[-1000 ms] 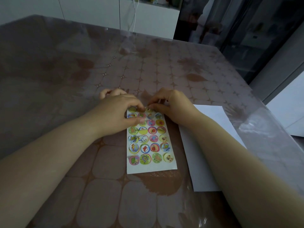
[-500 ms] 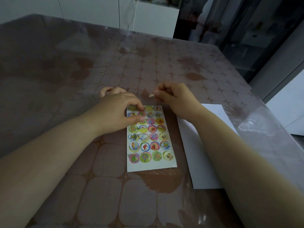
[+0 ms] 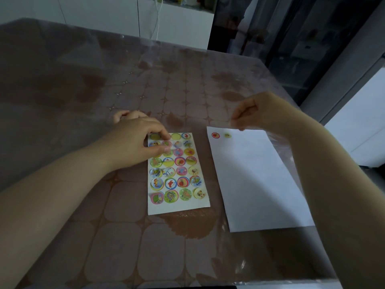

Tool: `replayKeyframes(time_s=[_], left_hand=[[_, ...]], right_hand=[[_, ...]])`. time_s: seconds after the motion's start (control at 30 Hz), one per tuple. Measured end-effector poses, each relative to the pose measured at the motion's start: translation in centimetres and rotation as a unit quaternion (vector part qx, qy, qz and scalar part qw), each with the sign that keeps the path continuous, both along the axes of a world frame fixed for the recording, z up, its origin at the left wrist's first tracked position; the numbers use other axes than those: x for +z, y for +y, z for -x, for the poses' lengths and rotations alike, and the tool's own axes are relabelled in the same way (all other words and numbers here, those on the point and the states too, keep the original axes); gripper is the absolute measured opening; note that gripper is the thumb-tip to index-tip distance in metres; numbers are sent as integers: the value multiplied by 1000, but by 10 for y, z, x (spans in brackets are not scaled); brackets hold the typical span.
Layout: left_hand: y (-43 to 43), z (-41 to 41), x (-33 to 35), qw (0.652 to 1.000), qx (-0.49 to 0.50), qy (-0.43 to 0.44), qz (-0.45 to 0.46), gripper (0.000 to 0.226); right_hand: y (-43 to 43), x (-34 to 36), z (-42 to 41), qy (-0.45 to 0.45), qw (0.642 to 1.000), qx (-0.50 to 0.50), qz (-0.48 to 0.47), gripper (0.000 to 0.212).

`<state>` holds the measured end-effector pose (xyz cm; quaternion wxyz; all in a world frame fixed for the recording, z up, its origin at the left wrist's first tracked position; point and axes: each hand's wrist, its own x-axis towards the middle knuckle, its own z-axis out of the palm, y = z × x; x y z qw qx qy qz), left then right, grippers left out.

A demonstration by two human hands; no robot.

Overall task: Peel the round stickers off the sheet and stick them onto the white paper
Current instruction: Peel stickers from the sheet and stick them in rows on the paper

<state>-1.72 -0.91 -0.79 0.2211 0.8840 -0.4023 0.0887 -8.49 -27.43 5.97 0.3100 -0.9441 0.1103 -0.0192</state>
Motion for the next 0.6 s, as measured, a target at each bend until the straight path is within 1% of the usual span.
replayKeyframes(time_s=[0.07,0.23,0.33,0.43,0.53,0.6], left_hand=[[0,0,0,1000,-1,2,1,53],[0,1,0,1000,4,5,1,52],[-1,0,0,1000,5,5,-1,51],[0,1,1,1000,5,7,-1,51],[0,1,2,1000,7,5,-1,50],[0,1,1,1000,7,7,-3,50]], right_hand=[[-11,-7,5,18,999,-31,-11,17],[-21,-32,10,4,996,-62,-58,8],[-19,-37,9,16,996,-77,-51,11],[-22,-37,8,22,995,-84,-57,9],[-23,-37,9,25,995,-86,-51,5],[-22,-38,8,23,995,-87,-42,6]])
